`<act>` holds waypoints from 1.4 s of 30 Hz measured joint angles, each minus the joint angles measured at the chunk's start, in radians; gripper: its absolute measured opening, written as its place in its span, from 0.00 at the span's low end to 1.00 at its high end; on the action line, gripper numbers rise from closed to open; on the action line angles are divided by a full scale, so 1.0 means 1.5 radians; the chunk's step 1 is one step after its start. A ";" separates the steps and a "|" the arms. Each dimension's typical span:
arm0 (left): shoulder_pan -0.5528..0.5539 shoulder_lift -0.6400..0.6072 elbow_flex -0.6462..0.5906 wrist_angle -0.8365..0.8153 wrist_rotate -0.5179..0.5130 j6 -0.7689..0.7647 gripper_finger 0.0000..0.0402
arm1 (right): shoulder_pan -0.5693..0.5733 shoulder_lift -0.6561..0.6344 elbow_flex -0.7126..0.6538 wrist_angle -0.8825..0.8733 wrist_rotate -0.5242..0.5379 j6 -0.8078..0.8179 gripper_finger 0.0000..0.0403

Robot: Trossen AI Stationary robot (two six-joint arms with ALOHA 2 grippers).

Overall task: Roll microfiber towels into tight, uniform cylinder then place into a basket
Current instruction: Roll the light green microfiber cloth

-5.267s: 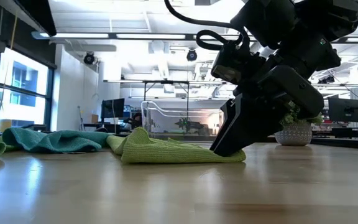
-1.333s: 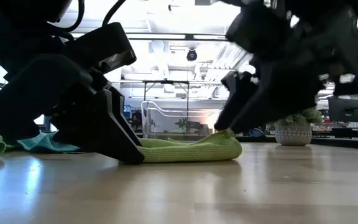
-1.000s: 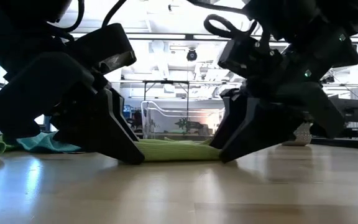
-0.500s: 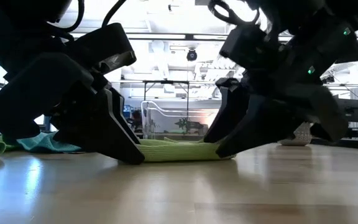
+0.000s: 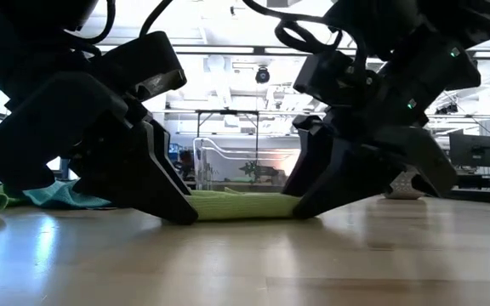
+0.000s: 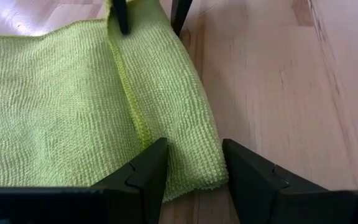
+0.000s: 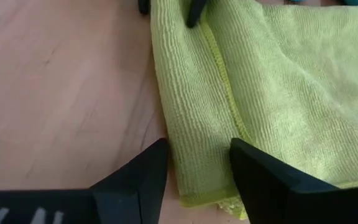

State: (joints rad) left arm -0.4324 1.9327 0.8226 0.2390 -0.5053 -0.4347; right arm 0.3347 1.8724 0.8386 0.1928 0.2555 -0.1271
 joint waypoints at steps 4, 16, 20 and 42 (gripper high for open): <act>0.000 0.001 -0.002 0.017 -0.002 0.000 0.36 | 0.001 0.015 0.001 -0.001 -0.009 0.032 0.30; -0.016 0.002 -0.002 0.041 -0.002 -0.005 0.36 | -0.003 0.014 0.001 -0.014 -0.088 0.098 0.01; -0.029 -0.010 -0.002 0.039 -0.021 -0.005 0.36 | -0.018 0.014 0.001 -0.013 -0.166 0.172 0.01; -0.063 -0.097 0.000 0.035 -0.060 -0.005 0.36 | -0.109 0.016 -0.001 0.002 -0.414 0.561 0.01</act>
State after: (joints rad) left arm -0.5262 1.7865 0.8219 0.2923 -0.5951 -0.4423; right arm 0.1715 1.8961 0.8375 0.1960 -0.3657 0.7151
